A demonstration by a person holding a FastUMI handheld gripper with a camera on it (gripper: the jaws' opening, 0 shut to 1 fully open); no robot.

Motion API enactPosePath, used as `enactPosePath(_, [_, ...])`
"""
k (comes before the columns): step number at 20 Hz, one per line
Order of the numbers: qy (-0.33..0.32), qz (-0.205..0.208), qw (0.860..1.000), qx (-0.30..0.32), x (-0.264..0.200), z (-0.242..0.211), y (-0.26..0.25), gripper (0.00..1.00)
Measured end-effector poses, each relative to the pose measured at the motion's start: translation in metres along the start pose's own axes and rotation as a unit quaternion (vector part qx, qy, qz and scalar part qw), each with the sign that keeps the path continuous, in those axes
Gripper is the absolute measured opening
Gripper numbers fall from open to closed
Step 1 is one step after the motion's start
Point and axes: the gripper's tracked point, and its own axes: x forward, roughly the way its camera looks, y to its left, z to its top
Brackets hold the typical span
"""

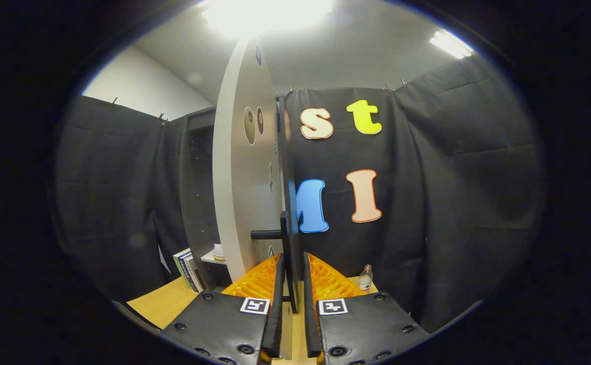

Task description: Open the shoe cabinet door, grab the shoes and put them into the shoe cabinet, then close the shoe cabinet door.

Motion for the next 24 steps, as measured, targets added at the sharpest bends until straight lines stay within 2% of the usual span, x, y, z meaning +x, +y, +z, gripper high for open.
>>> enactPosePath(3, [-0.02,-0.01,1.0,-0.012,-0.025,0.015,-0.004,0.35])
enactPosePath(8, [0.001,-0.013,1.0,-0.02,-0.065,0.013,0.005,0.9])
enactPosePath(10, [0.006,-0.008,1.0,-0.009,-0.076,0.013,0.018,0.93])
enactPosePath(13, [0.021,0.035,0.999,0.012,-0.088,0.005,0.06,0.98])
enactPosePath(16, [0.036,0.054,0.998,-0.006,-0.092,-0.009,0.085,0.98])
enactPosePath(18, [0.056,0.084,0.995,-0.003,-0.092,-0.026,0.115,0.98])
enactPosePath(24, [0.111,0.13,0.985,-0.001,-0.071,-0.076,0.168,0.98])
